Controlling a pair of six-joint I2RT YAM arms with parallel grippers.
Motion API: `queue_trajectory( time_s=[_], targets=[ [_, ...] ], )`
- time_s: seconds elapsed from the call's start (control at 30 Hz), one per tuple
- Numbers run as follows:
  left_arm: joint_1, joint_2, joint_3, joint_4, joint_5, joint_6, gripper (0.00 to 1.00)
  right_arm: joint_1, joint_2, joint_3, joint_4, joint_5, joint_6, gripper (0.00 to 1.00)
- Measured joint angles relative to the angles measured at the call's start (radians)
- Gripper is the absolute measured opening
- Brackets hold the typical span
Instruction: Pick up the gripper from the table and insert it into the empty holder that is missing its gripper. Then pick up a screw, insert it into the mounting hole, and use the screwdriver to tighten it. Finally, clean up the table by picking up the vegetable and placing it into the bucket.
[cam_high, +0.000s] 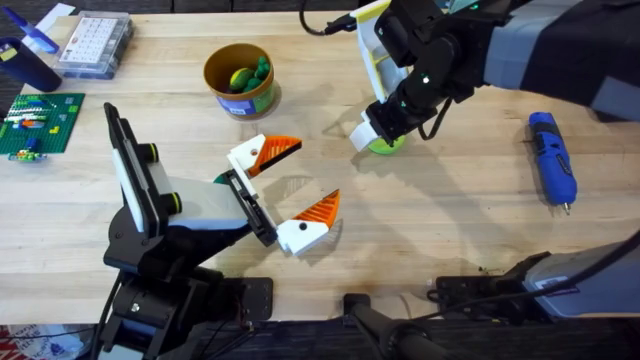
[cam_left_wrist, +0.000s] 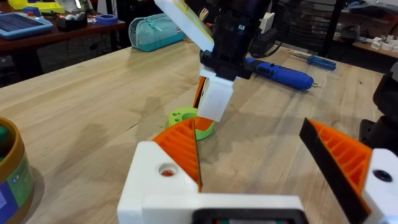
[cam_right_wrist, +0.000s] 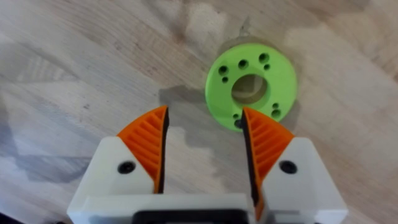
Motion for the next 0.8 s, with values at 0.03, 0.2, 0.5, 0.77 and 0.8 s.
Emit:
queue_trajectory(
  time_s=[0.03, 0.2, 0.5, 0.77, 0.8],
  targets=[
    [0.0, 0.001, 0.0, 0.001, 0.0, 0.0, 0.991, 0.0, 0.002, 0.0, 0.0, 0.0, -0.001, 0.649],
    [0.0, 0.001, 0.0, 0.002, 0.0, 0.0, 0.991, 0.0, 0.007, 0.003, -0.026, 0.0, 0.007, 0.649],
    [0.0, 0.0, 0.0, 0.002, -0.001, 0.0, 0.991, -0.062, -0.114, 0.062, -0.164, 0.0, 0.029, 0.649],
    [0.0, 0.001, 0.0, 0.002, -0.001, 0.0, 0.991, -0.105, -0.301, 0.056, -0.223, 0.022, 0.06, 0.649],
    [0.0, 0.001, 0.0, 0.002, -0.001, 0.0, 0.991, -0.111, -0.326, 0.048, -0.232, 0.027, 0.067, 0.649]
  ],
)
